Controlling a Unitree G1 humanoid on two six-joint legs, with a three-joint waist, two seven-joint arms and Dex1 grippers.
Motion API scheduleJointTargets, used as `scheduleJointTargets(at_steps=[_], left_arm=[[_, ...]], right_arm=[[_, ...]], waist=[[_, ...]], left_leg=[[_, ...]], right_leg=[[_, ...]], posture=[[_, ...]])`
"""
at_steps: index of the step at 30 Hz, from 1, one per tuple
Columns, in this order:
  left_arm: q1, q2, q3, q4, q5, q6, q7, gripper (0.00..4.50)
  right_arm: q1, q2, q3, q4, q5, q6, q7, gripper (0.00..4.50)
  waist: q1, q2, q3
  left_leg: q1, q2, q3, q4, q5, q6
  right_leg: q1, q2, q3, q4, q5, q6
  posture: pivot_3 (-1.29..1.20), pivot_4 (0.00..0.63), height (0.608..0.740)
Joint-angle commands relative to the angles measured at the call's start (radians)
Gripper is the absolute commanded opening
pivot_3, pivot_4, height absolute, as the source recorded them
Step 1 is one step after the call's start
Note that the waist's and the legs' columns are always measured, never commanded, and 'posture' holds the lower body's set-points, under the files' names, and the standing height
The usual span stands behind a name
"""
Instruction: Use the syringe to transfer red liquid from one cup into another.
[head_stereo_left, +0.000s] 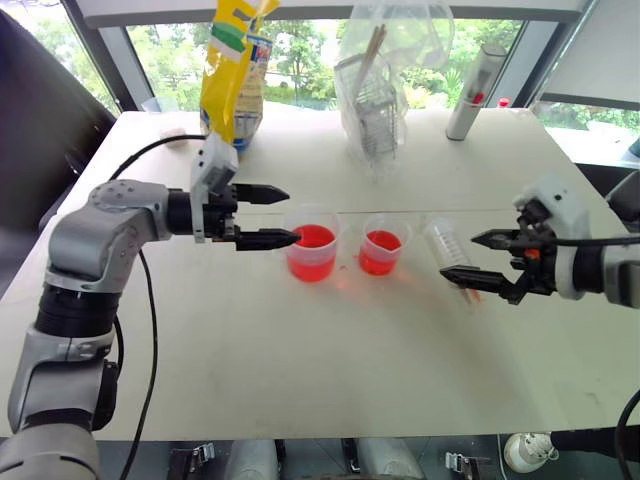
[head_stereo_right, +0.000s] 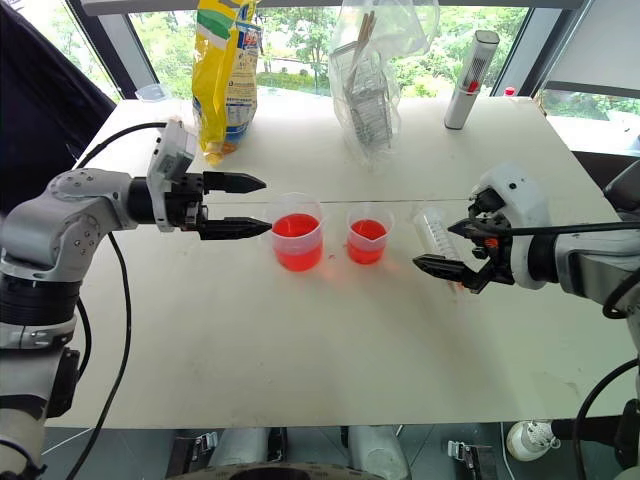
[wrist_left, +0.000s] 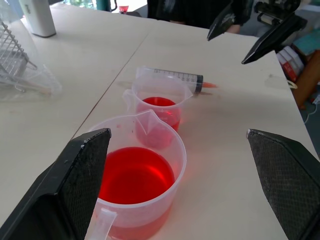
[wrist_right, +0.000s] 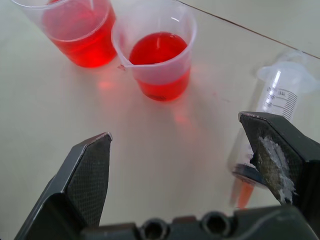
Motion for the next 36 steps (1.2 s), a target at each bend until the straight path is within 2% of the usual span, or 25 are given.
scheduleJointTargets(at_steps=[1,13,17,27,32,36], left_arm=[[-0.015,-0.013,-0.001,-0.058,-0.018,0.006,0.017,4.5],[0.0,-0.058,-0.008,-0.057,0.042,-0.038,0.121,4.5],[0.012,-0.039,-0.002,-0.05,0.045,-0.046,0.114,4.5],[0.024,-0.025,-0.023,-0.075,0.022,-0.05,0.042,4.5],[0.02,-0.027,-0.027,-0.08,0.023,-0.058,0.036,4.5],[0.019,-0.022,-0.031,-0.083,0.026,-0.067,0.023,4.5]], right_arm=[[0.005,-0.032,0.025,0.043,-0.039,-0.066,0.006,4.44],[-0.046,-0.065,0.125,0.198,-0.11,-0.151,0.026,4.44],[-0.128,-0.038,0.198,0.266,-0.144,-0.119,-0.009,4.44],[-0.544,0.185,0.479,0.772,-0.347,-0.016,-0.116,4.44],[-0.66,0.246,0.641,1.023,-0.439,-0.049,-0.047,4.44],[-0.714,0.29,0.72,1.192,-0.509,-0.129,0.031,4.44]], waist=[[0.0,0.0,0.0],[-0.001,0.0,0.0],[-0.003,0.0,0.0],[0.001,0.0,0.0],[0.0,0.0,0.0],[-0.001,0.0,0.0]], left_leg=[[0.0,0.0,0.0,0.0,0.0,0.0],[0.0,0.0,0.0,0.0,0.0,0.0],[0.001,0.0,0.0,0.0,0.0,0.0],[0.0,0.0,0.002,0.0,0.0,0.0],[-0.001,-0.001,0.003,0.0,0.0,0.0],[-0.001,-0.001,0.003,0.0,0.0,0.0]], right_leg=[[0.0,0.0,0.0,0.0,0.0,0.0],[0.0,0.0,0.001,0.0,0.0,0.0],[0.0,0.0,0.001,0.0,0.0,0.0],[-0.002,0.001,0.003,0.0,0.0,0.0],[-0.003,0.0,0.003,0.0,0.0,0.0],[-0.003,0.0,0.003,0.0,0.0,0.0]], posture=[[0.0,0.15,0.739],[0.0,0.15,0.739],[0.0,0.15,0.739],[0.0,0.15,0.739],[0.0,0.15,0.739],[0.0,0.15,0.739]])
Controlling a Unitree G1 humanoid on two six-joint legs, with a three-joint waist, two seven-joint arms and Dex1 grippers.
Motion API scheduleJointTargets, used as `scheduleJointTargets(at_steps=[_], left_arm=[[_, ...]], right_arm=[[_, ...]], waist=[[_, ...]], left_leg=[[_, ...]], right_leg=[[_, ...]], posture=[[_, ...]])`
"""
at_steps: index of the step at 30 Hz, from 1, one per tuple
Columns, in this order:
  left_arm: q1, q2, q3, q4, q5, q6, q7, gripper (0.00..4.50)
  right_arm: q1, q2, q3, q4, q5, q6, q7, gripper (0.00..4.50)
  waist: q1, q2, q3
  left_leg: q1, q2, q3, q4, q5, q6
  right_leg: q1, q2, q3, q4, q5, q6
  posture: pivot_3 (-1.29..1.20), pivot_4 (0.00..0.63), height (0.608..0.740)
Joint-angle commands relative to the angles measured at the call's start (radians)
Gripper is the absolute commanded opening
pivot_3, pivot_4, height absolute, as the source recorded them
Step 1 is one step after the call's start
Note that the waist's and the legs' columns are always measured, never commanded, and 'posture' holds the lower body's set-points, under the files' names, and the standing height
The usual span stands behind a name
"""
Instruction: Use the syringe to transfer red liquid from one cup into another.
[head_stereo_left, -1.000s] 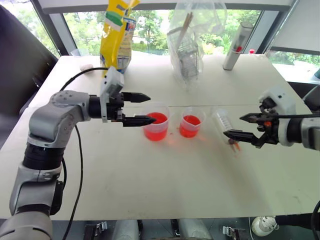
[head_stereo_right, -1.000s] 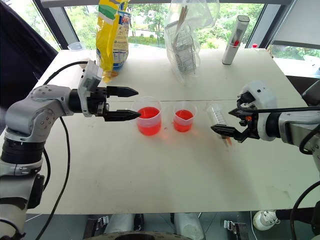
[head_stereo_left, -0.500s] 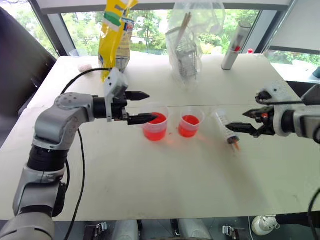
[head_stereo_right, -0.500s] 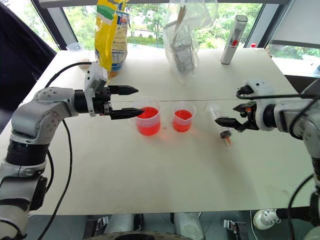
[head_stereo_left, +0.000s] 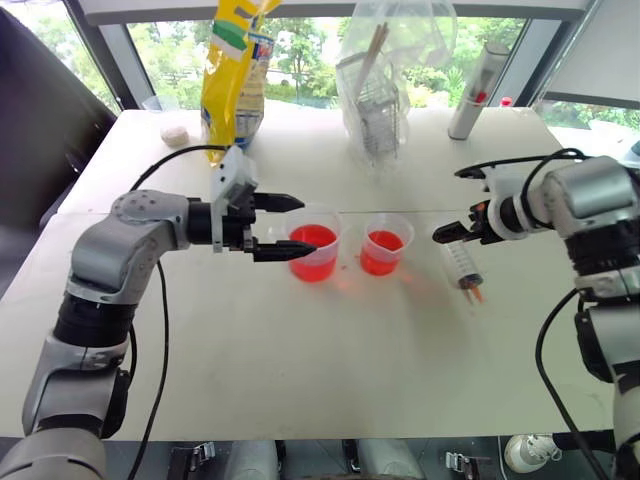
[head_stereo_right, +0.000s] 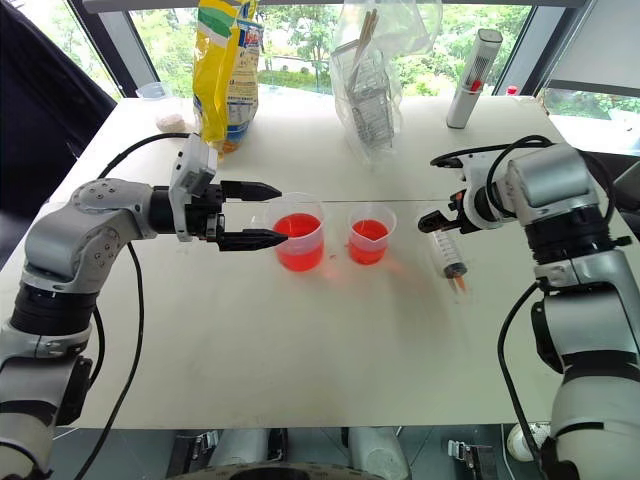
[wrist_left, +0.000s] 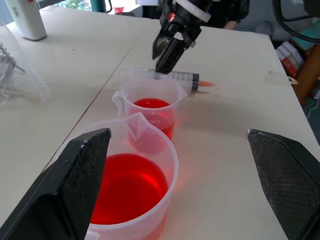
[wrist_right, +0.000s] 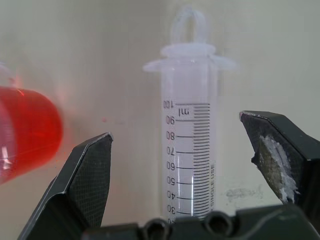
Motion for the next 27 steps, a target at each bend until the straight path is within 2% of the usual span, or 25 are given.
scheduleJointTargets(at_steps=[1,7,10,14,15,19,22,25,27], left_arm=[[-0.017,0.011,0.006,-0.034,-0.004,-0.025,-0.015,4.5],[0.011,0.02,0.01,-0.064,0.01,-0.044,-0.005,4.5],[0.018,0.019,0.015,-0.074,0.013,-0.044,0.006,4.5],[0.025,0.027,0.02,-0.071,0.017,-0.053,0.008,4.5],[0.024,0.028,0.02,-0.067,0.02,-0.058,0.008,4.5],[0.006,0.03,0.019,-0.038,0.027,-0.076,0.006,4.5],[-0.023,0.025,0.026,0.0,0.034,-0.09,0.009,4.5],[-0.062,0.017,0.048,0.032,0.01,-0.07,0.012,4.5],[-0.088,0.014,0.057,0.05,-0.002,-0.059,0.011,4.5]], right_arm=[[-0.064,0.027,0.046,0.119,-0.072,-0.08,0.065,4.44],[-0.108,0.103,0.119,0.277,-0.182,-0.203,0.164,4.44],[-0.105,0.126,0.143,0.308,-0.23,-0.246,0.211,3.64],[-0.096,0.143,0.158,0.316,-0.277,-0.255,0.26,1.7],[-0.095,0.144,0.155,0.314,-0.286,-0.253,0.269,1.4],[-0.094,0.126,0.124,0.281,-0.305,-0.228,0.285,1.39],[-0.091,0.063,0.049,0.152,-0.302,-0.199,0.249,1.39],[-0.049,-0.035,-0.064,-0.135,-0.281,-0.207,0.228,1.39],[-0.006,-0.06,-0.183,-0.313,-0.248,-0.241,0.196,1.39]], waist=[[-0.001,0.0,0.0],[-0.004,0.0,0.0],[-0.002,0.0,0.0],[-0.004,0.0,0.0],[-0.004,0.0,0.0],[-0.004,0.0,0.0],[-0.001,0.001,0.001],[0.004,0.002,0.001],[0.004,0.002,0.001]], left_leg=[[0.0,0.0,0.0,0.0,0.0,0.0],[0.001,0.001,0.0,0.0,0.0,0.0],[0.001,0.001,0.0,0.0,0.0,0.0],[0.001,0.001,0.0,0.001,0.0,0.0],[0.001,0.001,0.0,0.001,0.0,0.0],[0.001,0.001,0.0,0.001,0.0,0.0],[0.001,0.001,0.0,0.001,0.0,0.0],[0.0,0.0,0.0,0.001,0.0,0.0],[-0.001,0.0,-0.001,0.0,0.0,0.0]], right_leg=[[0.0,0.0,0.0,0.0,0.0,0.0],[0.0,0.002,0.0,0.001,0.0,0.0],[0.0,0.002,0.0,0.001,0.0,0.0],[0.0,0.002,0.0,0.002,0.0,0.0],[0.0,0.002,0.0,0.002,0.0,0.0],[0.0,0.002,0.0,0.002,0.0,0.0],[0.0,0.002,0.0,0.002,0.0,0.0],[-0.001,0.001,0.0,0.002,0.0,0.0],[-0.001,0.001,0.0,0.001,0.0,0.0]], posture=[[0.0,0.15,0.739],[0.0,0.15,0.739],[0.0,0.15,0.739],[0.0,0.15,0.739],[0.0,0.15,0.739],[0.0,0.15,0.739],[0.0,0.15,0.739],[0.0,0.15,0.739],[0.0,0.15,0.739]])
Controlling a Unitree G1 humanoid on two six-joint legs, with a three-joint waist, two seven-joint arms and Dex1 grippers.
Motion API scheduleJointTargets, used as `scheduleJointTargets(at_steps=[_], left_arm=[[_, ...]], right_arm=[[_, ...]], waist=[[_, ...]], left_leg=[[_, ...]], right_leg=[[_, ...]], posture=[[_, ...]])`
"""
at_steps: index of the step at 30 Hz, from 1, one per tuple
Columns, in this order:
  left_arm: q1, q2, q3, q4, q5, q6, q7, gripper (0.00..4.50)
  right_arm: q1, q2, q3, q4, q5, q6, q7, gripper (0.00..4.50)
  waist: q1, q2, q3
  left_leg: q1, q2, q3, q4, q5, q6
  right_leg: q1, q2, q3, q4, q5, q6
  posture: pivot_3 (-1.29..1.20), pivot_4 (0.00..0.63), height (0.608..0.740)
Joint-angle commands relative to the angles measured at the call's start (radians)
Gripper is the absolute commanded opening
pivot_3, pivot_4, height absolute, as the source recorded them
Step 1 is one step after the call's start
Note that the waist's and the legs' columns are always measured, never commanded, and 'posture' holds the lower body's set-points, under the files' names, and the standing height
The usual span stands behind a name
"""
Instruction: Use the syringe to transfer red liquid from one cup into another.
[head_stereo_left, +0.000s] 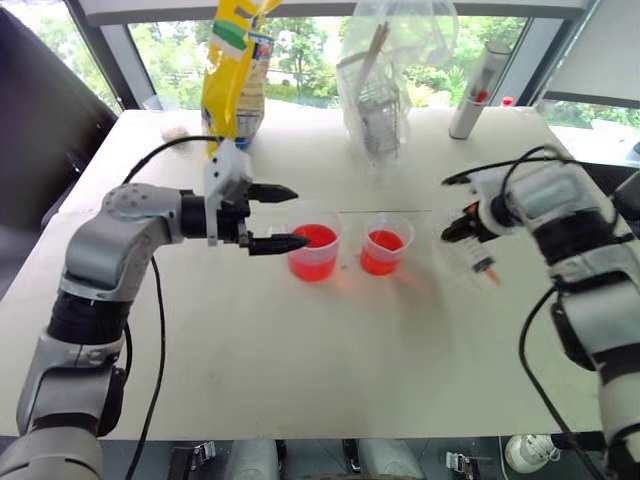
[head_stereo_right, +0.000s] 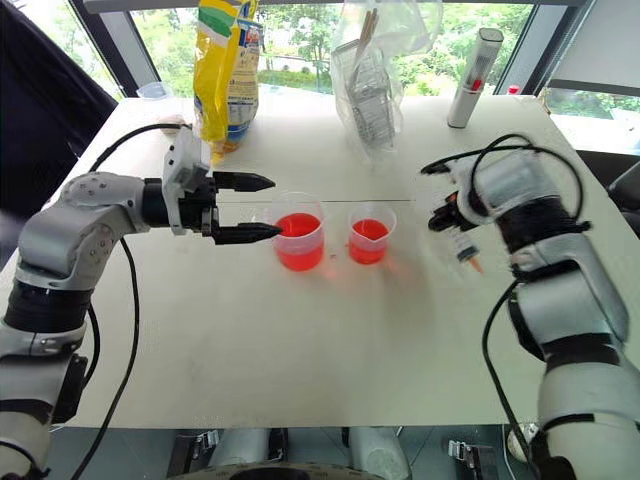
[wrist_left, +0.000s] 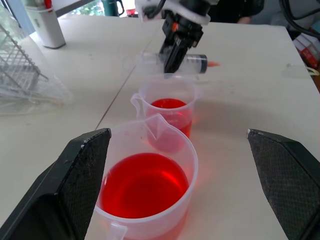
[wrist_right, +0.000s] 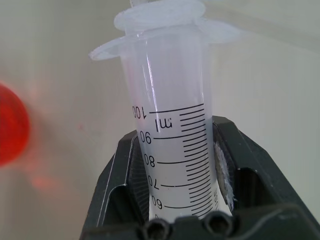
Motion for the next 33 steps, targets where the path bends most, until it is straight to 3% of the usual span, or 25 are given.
scheduleJointTargets(at_steps=[1,4,9,17,33], left_arm=[[-0.061,0.001,0.045,0.013,-0.035,0.011,-0.006,4.5],[-0.107,0.009,0.046,0.054,-0.041,0.019,-0.027,4.5],[-0.183,0.027,0.033,0.142,-0.004,-0.015,-0.066,4.5],[-0.266,0.053,0.063,0.241,0.008,-0.031,-0.097,4.5],[-0.238,0.089,0.071,0.153,-0.042,0.041,-0.115,4.5]], right_arm=[[0.034,-0.026,-0.242,-0.327,0.054,-0.081,-0.076,1.39],[0.078,0.066,-0.464,-0.533,0.144,-0.162,-0.152,1.39],[0.109,0.263,-0.624,-0.745,0.354,-0.155,-0.184,1.39],[0.241,0.551,-0.547,-0.813,0.468,-0.348,-0.25,1.39],[0.425,0.733,-0.28,-0.446,0.295,-0.89,-0.214,1.39]], waist=[[-0.002,-0.001,0.0],[-0.01,-0.001,0.0],[-0.009,0.0,-0.001],[-0.006,-0.001,-0.001],[-0.008,-0.001,-0.001]], left_leg=[[0.0,0.0,0.0,0.0,0.0,0.0],[0.002,0.001,0.0,0.0,0.0,0.0],[0.003,0.002,0.0,0.0,0.0,0.0],[0.001,0.001,0.0,0.001,0.0,0.0],[0.001,0.002,0.0,0.001,0.001,-0.001]], right_leg=[[0.0,0.0,0.0,0.0,0.0,0.0],[0.001,0.002,0.001,0.0,0.0,0.0],[0.002,0.004,0.0,0.003,0.0,0.0],[0.001,0.002,0.0,0.002,0.0,0.0],[0.001,0.002,-0.001,0.003,0.0,0.0]], posture=[[0.0,0.15,0.739],[0.0,0.15,0.739],[0.0,0.15,0.739],[0.0,0.15,0.739],[0.0,0.15,0.739]])
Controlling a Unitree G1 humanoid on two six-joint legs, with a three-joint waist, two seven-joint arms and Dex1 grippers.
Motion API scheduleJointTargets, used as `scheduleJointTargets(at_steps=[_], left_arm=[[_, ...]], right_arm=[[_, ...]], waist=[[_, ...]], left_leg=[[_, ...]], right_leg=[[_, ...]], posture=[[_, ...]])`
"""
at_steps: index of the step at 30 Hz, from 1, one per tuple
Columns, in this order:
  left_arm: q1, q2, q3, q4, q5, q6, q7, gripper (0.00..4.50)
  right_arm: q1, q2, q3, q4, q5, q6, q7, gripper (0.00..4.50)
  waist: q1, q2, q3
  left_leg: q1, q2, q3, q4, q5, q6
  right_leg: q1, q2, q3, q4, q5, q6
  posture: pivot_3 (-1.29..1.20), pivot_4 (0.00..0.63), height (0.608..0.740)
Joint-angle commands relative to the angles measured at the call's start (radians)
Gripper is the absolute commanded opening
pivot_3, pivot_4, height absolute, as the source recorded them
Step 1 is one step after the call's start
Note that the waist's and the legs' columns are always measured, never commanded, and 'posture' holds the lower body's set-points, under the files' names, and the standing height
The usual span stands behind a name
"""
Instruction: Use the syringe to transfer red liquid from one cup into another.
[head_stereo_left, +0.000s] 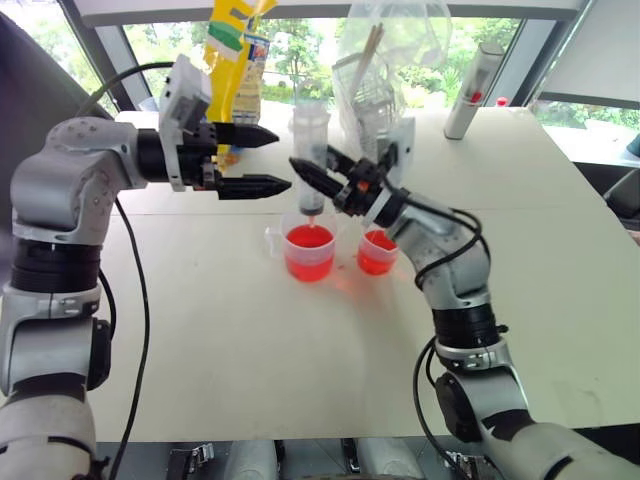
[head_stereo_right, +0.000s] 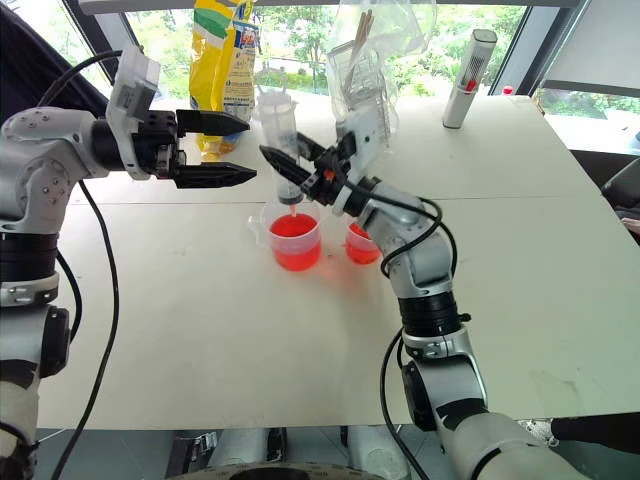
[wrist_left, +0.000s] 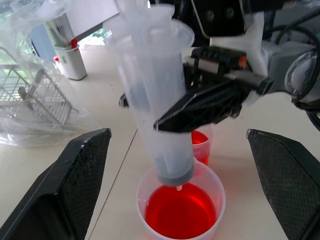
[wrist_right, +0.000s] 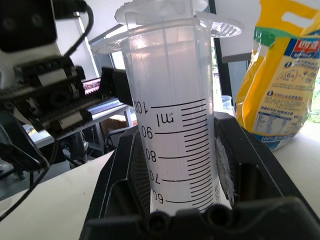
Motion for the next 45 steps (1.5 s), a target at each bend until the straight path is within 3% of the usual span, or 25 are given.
scheduleJointTargets(at_steps=[1,29,32,39,45], left_arm=[[-0.02,0.007,0.031,-0.025,-0.01,-0.002,0.006,4.5],[-0.104,-0.138,-0.017,0.136,0.097,-0.067,0.049,4.5],[-0.101,-0.132,-0.016,0.133,0.097,-0.062,0.045,3.59],[-0.086,-0.111,-0.006,0.106,0.085,-0.039,0.034,0.04],[-0.082,-0.11,-0.008,0.099,0.083,-0.037,0.039,0.04]], right_arm=[[0.02,0.02,0.025,0.016,-0.024,-0.095,0.006,1.39],[0.119,0.007,0.103,0.076,-0.119,-0.215,0.003,1.39],[0.11,0.008,0.102,0.08,-0.119,-0.213,0.004,1.39],[0.095,0.011,0.101,0.094,-0.115,-0.205,0.009,1.39],[0.082,0.008,0.1,0.089,-0.098,-0.146,0.02,1.39]], waist=[[0.0,0.0,0.0],[-0.001,0.0,0.0],[-0.001,0.0,0.0],[-0.001,0.0,0.0],[-0.001,0.0,0.0]], left_leg=[[0.0,0.0,0.0,0.0,0.0,0.0],[0.001,0.0,0.0,0.0,0.0,0.0],[0.001,0.0,0.0,0.0,0.0,0.0],[0.001,0.0,0.0,0.001,0.0,0.0],[0.001,0.0,0.0,0.001,0.0,0.0]], right_leg=[[0.0,0.0,0.0,0.0,0.0,0.0],[0.001,0.0,0.0,0.0,0.0,0.0],[0.001,0.0,0.0,0.0,0.0,0.0],[0.001,0.0,0.0,0.001,0.0,0.0],[0.001,0.0,0.0,0.001,0.0,0.0]], posture=[[0.0,0.15,0.739],[0.0,0.15,0.739],[0.0,0.15,0.739],[0.0,0.15,0.739],[0.0,0.15,0.739]])
